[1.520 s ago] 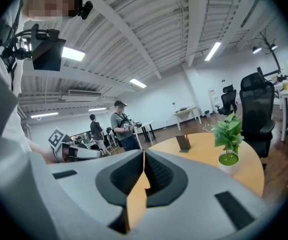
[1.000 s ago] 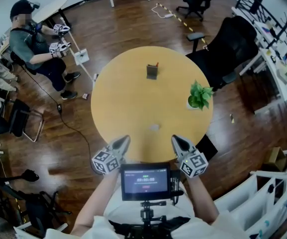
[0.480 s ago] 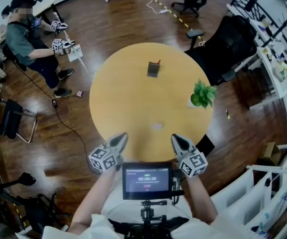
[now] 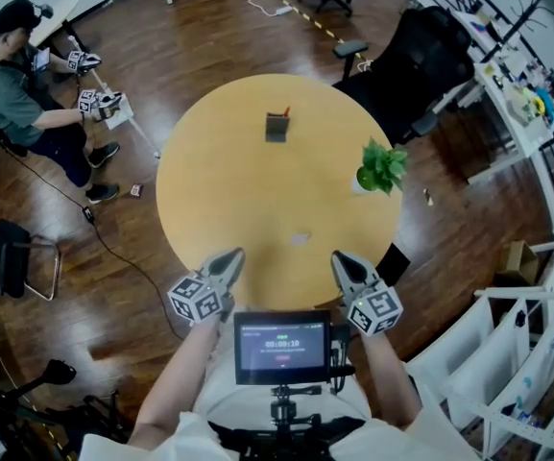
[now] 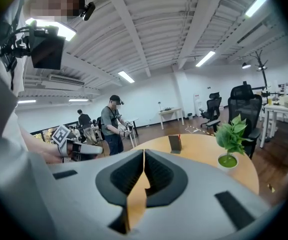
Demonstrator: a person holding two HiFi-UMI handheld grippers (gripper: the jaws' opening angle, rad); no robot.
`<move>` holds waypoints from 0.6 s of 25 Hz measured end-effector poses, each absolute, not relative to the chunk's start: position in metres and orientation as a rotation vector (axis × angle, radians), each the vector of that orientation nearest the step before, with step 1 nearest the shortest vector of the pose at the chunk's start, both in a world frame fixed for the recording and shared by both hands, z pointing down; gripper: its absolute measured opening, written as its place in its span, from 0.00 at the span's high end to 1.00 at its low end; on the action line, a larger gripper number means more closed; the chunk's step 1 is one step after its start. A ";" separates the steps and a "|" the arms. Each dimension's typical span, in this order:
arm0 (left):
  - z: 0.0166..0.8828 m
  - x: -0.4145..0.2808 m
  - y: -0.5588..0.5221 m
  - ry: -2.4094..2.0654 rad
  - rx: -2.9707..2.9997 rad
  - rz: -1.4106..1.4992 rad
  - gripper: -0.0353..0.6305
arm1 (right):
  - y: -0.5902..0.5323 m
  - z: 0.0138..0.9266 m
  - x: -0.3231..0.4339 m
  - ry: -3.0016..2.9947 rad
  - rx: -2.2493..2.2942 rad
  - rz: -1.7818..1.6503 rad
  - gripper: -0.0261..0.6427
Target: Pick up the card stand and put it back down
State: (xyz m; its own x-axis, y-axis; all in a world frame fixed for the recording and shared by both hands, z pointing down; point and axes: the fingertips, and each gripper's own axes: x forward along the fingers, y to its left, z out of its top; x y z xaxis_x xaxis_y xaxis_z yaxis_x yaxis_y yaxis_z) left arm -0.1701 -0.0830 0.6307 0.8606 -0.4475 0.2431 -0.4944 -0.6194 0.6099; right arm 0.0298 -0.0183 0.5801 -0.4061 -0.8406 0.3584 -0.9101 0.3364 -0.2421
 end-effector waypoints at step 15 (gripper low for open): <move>0.643 -0.147 -0.094 -0.521 2.344 0.097 0.95 | -0.014 0.576 0.038 -2.324 1.687 0.614 0.94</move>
State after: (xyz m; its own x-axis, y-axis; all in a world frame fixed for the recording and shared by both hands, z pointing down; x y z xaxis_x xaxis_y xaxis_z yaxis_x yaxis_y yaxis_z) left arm -0.1467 -0.0939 0.6426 0.9153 -0.3409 0.2146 -0.3954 -0.6580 0.6409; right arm 0.0380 -0.0145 0.5760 -0.3259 -0.8571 0.3988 -0.9423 0.2604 -0.2104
